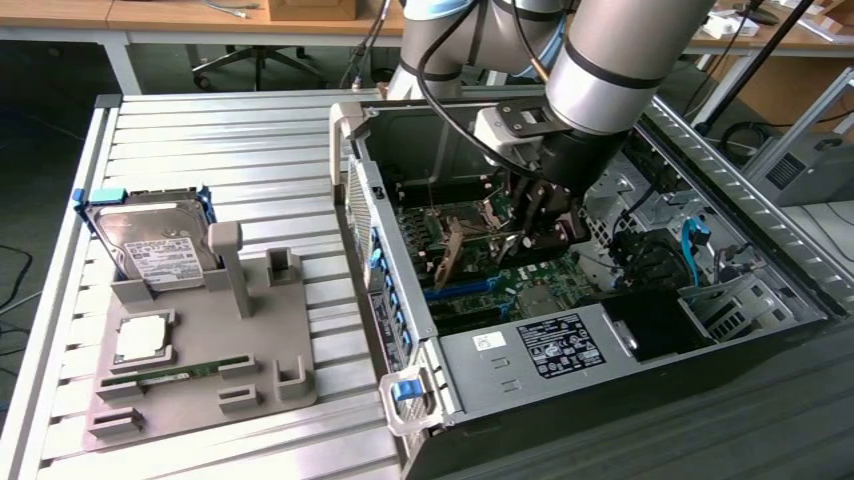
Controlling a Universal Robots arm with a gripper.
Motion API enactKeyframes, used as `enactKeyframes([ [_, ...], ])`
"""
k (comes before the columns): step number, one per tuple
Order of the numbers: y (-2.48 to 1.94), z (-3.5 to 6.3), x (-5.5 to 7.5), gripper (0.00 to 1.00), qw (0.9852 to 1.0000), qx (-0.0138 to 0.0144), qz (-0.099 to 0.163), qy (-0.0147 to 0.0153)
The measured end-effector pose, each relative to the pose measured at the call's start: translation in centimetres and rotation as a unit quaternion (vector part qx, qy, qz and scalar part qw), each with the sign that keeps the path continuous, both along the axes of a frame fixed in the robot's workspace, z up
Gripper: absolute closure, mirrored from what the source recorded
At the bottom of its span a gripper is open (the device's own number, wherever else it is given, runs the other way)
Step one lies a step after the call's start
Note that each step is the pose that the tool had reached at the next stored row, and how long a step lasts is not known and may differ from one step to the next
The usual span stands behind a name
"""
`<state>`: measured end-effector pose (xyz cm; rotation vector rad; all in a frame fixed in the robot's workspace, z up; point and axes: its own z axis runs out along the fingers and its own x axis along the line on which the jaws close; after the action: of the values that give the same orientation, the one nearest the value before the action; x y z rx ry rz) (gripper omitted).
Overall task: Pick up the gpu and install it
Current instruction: 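Insert the gpu into the slot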
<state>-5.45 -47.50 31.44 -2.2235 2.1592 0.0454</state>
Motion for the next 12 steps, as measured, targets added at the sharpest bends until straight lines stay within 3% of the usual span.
enactKeyframes([
  [4, 0.0, 0.0, 0.0, 0.73, 1.0, 0.0, 0.0, 0.0],
  [7, 0.0, -0.08, -0.9, 0.73, 1.0, 0.0, 0.0, -0.0001],
  [12, 0.0, -0.14, -1.3, 0.73, 1.0, -0.0001, -0.005, 0.0],
])
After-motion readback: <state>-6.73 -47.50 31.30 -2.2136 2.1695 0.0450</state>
